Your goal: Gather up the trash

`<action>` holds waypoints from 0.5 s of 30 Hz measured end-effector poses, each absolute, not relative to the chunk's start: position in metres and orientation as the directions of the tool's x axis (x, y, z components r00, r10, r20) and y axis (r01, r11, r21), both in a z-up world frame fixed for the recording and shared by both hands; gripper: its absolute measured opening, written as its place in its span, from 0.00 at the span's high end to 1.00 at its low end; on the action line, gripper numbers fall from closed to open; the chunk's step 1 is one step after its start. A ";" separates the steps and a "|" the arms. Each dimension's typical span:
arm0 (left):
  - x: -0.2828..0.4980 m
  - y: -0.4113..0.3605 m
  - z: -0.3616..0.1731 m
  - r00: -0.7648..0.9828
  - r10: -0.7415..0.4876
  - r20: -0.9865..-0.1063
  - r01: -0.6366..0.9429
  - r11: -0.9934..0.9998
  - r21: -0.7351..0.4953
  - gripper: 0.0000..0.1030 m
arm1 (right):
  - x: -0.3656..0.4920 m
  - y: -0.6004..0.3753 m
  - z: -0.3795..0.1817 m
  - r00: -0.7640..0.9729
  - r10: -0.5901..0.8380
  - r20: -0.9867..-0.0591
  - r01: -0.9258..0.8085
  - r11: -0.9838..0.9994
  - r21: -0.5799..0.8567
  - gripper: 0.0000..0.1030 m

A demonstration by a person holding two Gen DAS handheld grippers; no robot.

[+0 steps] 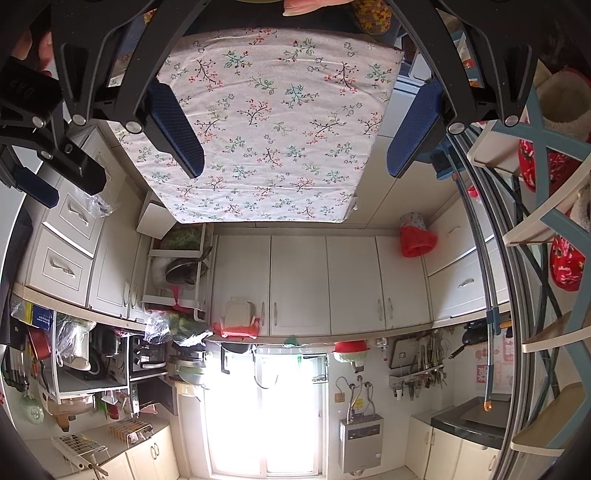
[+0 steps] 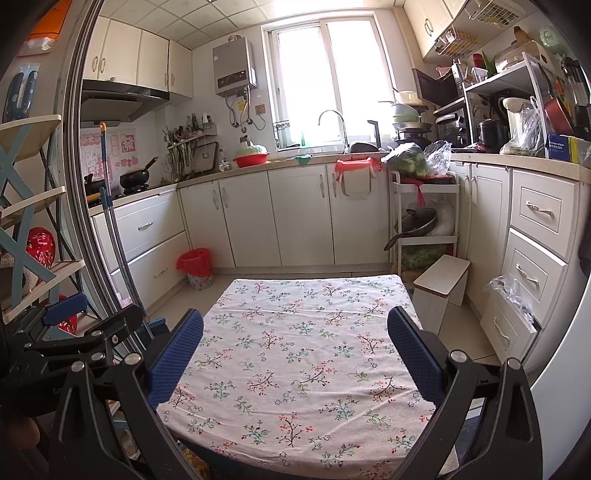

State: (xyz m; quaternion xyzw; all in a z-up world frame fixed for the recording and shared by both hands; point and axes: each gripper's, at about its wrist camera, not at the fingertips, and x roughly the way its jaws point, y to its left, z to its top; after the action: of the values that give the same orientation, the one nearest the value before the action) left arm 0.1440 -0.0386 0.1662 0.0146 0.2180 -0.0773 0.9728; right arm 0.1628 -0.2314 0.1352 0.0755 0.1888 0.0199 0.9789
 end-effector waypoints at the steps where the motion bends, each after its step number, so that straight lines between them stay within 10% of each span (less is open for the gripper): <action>1: 0.144 -0.039 0.167 0.893 -0.144 -0.426 0.157 0.988 -0.005 0.08 | 0.163 -0.232 0.135 0.928 0.067 -0.368 -0.010 0.988 0.156 0.07; 15: 0.154 -0.030 0.159 0.890 -0.201 -0.409 0.187 0.980 -0.074 0.08 | 0.169 -0.238 0.126 0.919 0.074 -0.388 -0.011 0.987 0.163 0.07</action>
State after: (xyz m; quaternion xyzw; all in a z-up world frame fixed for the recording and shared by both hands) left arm 0.1542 -0.0303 0.1595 -0.0162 0.2121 -0.0999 0.9720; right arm 0.1695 -0.2381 0.1257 0.0788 0.2004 0.0217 0.9763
